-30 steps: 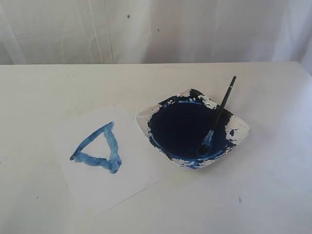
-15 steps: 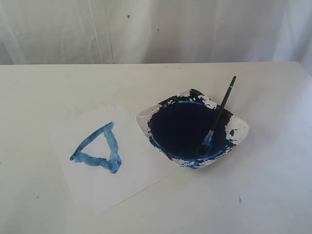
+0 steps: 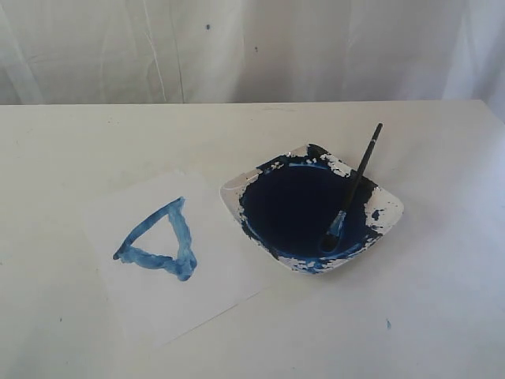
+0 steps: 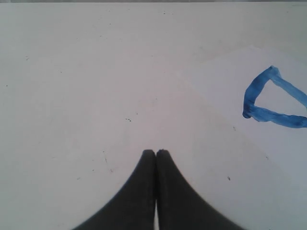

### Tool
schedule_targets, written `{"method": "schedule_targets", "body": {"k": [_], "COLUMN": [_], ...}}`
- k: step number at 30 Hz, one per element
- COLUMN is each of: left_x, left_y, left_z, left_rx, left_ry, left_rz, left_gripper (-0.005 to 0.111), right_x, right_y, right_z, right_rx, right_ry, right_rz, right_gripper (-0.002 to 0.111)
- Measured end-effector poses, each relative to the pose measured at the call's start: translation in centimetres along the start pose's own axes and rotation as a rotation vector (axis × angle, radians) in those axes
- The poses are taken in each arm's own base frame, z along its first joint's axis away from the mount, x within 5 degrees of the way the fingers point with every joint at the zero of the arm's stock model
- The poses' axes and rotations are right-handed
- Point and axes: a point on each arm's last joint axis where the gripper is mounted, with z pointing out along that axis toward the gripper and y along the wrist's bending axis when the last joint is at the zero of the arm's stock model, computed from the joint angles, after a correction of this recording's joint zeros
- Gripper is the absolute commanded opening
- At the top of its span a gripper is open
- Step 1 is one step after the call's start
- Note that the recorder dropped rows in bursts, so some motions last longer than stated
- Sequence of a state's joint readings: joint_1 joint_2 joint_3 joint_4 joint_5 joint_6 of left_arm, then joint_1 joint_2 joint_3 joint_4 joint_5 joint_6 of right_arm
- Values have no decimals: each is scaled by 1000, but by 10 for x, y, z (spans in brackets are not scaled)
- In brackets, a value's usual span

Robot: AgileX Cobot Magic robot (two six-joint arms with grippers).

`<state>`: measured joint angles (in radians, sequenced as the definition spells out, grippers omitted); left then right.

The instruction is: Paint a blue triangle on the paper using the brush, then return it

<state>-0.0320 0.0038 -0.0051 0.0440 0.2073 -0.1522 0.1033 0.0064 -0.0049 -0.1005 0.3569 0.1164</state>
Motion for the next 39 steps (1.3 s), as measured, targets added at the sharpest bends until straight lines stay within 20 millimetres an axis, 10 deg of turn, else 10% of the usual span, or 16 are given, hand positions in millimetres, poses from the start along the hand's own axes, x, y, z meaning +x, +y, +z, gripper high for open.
{"method": "schedule_targets", "body": {"k": [39], "left_x": [2], "left_y": [0], "left_z": [0], "left_rx": [0], "left_ry": [20], "left_rz": [0], "left_gripper": [0], "right_x": [0], "right_y": [2], "right_z": [0], "right_rx": [-24], "right_ry": [2], "right_rz": [26], "right_gripper": [5]}}
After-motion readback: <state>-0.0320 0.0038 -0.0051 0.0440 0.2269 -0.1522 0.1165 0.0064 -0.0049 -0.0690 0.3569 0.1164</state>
